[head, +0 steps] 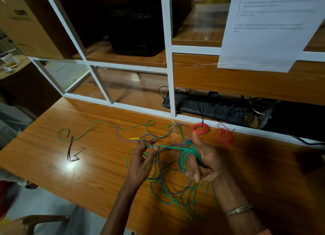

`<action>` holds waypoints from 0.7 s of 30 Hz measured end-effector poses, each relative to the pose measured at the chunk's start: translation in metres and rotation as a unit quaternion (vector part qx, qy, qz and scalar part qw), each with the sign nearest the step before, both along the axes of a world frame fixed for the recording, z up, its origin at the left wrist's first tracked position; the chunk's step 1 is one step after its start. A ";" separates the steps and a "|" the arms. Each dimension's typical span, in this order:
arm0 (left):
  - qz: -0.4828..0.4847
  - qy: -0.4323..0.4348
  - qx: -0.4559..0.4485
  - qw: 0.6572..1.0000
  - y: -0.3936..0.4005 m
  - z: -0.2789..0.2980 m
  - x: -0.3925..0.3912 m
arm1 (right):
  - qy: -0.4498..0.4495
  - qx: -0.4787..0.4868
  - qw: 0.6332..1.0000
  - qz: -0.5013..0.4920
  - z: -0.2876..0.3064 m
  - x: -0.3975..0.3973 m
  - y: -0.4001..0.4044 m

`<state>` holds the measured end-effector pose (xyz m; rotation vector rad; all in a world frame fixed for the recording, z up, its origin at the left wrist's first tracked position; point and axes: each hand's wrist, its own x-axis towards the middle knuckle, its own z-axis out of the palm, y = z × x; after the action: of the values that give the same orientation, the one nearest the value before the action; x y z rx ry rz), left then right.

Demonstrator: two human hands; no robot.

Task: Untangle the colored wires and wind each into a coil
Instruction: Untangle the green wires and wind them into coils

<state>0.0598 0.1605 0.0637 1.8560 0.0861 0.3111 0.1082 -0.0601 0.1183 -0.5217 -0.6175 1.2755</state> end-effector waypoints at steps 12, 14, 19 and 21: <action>-0.011 0.014 -0.029 0.999 -0.023 0.003 -0.003 | 0.318 0.206 0.821 -0.426 0.011 0.035 -0.016; -0.063 -0.025 0.036 0.997 -0.027 0.006 -0.008 | 0.262 0.094 0.811 -0.514 0.009 0.040 -0.010; -0.088 -0.077 0.091 0.989 -0.035 0.021 -0.009 | -0.131 -0.393 0.778 -0.472 -0.013 0.026 0.017; -0.075 -0.077 0.069 0.992 -0.031 0.021 -0.003 | -0.228 -0.492 0.779 -0.317 -0.019 0.014 0.024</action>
<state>0.0570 0.1291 0.0851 1.9559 -0.1851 0.3623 0.1226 -0.0360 0.0989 -1.7909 -0.0575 0.7135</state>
